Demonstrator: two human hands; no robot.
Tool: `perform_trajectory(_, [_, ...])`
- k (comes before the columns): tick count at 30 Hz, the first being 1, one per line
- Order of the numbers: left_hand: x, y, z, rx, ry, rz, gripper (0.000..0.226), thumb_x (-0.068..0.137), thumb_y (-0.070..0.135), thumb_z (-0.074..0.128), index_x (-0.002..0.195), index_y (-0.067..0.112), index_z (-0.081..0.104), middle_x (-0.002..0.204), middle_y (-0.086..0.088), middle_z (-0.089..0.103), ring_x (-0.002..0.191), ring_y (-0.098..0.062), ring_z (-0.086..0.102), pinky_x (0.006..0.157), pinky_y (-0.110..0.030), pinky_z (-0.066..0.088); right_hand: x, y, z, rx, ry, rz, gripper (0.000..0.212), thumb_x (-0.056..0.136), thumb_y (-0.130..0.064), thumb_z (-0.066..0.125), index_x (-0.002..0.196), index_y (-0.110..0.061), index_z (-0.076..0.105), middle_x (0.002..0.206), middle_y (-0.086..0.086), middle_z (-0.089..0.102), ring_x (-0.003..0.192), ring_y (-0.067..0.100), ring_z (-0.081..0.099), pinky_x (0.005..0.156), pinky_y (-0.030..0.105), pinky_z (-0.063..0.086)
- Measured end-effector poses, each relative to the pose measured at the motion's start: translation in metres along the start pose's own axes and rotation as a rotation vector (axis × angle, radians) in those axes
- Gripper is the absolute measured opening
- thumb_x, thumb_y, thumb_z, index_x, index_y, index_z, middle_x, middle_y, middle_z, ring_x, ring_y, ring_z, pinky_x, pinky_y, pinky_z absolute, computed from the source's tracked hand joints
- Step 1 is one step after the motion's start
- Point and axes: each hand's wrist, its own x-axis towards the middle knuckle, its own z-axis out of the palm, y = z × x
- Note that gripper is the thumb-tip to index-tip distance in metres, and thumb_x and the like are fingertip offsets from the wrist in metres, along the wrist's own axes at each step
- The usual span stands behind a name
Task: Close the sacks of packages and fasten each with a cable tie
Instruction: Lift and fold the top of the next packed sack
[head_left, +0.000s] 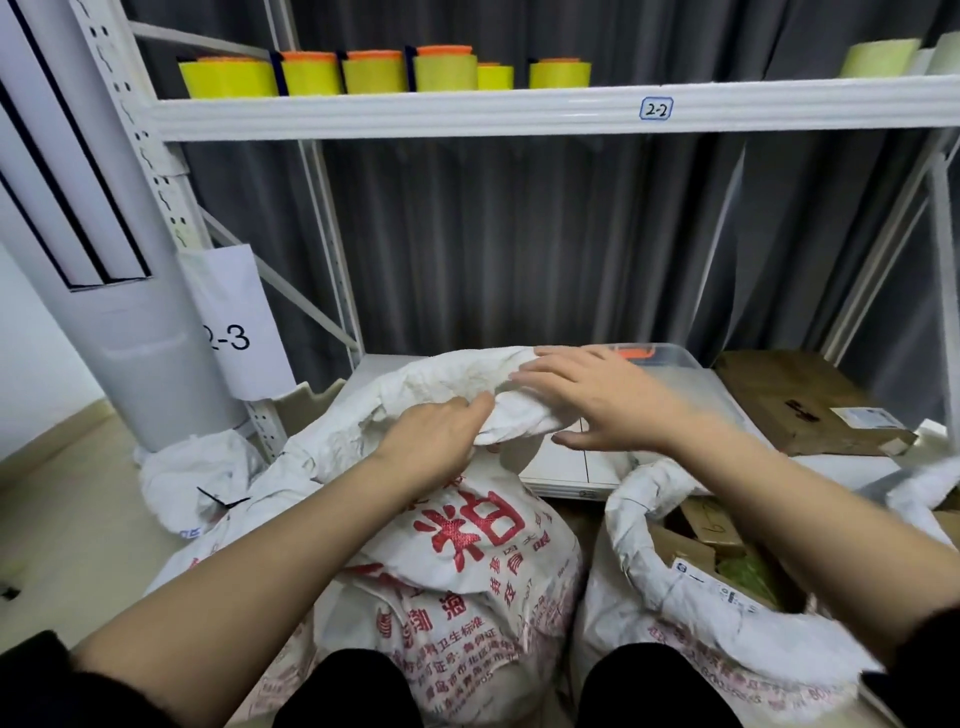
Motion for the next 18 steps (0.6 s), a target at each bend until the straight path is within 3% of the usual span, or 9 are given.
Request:
perform_trajectory(4, [-0.004,-0.002,-0.002,0.005,-0.025,0.101,0.038,0.094,0.031,0.043,0.129,0.018,0.032,0.114,-0.008,0.057,0.094,-0.028,0.059,0.067,-0.032,0.035,0.036,0.009,0.001,0.008,-0.294,-0.138,0.064,0.077,-0.031,0.069,0.135,-0.016,0.046,0.117,0.007,0.06,0.109,0.028,0.057,0.083,0.038,0.047])
perform_trajectory(8, [-0.008,-0.015,0.002,-0.054,-0.021,0.073,0.047,0.093,0.054,0.039,0.127,0.023,0.032,0.112,-0.004,0.061,0.093,-0.025,0.061,0.068,-0.033,0.042,0.041,0.009,0.016,0.075,-0.252,-0.119,0.034,0.085,-0.027,0.061,0.112,-0.016,0.044,0.098,0.012,0.064,0.086,0.034,0.06,0.069,0.034,0.04])
perform_trajectory(12, [-0.003,-0.018,0.011,-0.149,0.017,-0.01,0.043,0.098,0.052,0.026,0.129,0.023,0.037,0.115,-0.004,0.063,0.097,-0.024,0.062,0.076,-0.035,0.047,0.041,0.012,0.026,0.043,-0.262,0.038,0.036,0.089,-0.024,0.056,0.119,-0.011,0.043,0.096,0.013,0.063,0.093,0.032,0.056,0.073,0.042,0.046])
perform_trajectory(15, [0.006,-0.015,0.014,-0.03,0.086,-0.055,0.032,0.101,0.034,0.032,0.128,0.017,0.036,0.115,-0.006,0.06,0.095,-0.027,0.061,0.068,-0.035,0.043,0.04,0.018,0.041,-0.079,-0.038,-0.036,0.045,0.086,-0.01,0.048,0.13,-0.016,0.04,0.087,0.01,0.066,0.086,0.032,0.058,0.059,0.041,0.05])
perform_trajectory(18, [0.007,-0.012,0.018,0.106,0.107,-0.071,0.03,0.097,0.013,0.038,0.126,0.013,0.036,0.117,-0.008,0.053,0.096,-0.028,0.058,0.064,-0.035,0.042,0.037,0.01,0.059,-0.188,0.223,-0.168,0.041,0.079,0.002,0.052,0.119,-0.01,0.055,0.074,0.009,0.059,0.068,0.03,0.055,0.048,0.035,0.045])
